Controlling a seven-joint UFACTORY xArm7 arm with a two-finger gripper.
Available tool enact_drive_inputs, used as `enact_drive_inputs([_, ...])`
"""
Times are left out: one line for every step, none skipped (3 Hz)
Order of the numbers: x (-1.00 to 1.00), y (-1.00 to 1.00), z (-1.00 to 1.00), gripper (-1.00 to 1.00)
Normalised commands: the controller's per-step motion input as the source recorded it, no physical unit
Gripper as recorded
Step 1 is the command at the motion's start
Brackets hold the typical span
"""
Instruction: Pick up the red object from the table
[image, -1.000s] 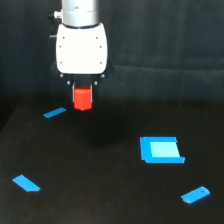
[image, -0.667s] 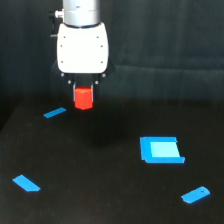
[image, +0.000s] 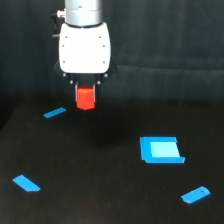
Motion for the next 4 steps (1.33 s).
enact_drive_inputs([0.04, 0.03, 0.12, -1.0])
enact_drive_inputs([0.0, 0.0, 0.1, -0.9])
enact_drive_inputs([0.08, 0.0, -0.07, -0.96])
enact_drive_inputs([-0.01, -0.03, 0.05, -0.98])
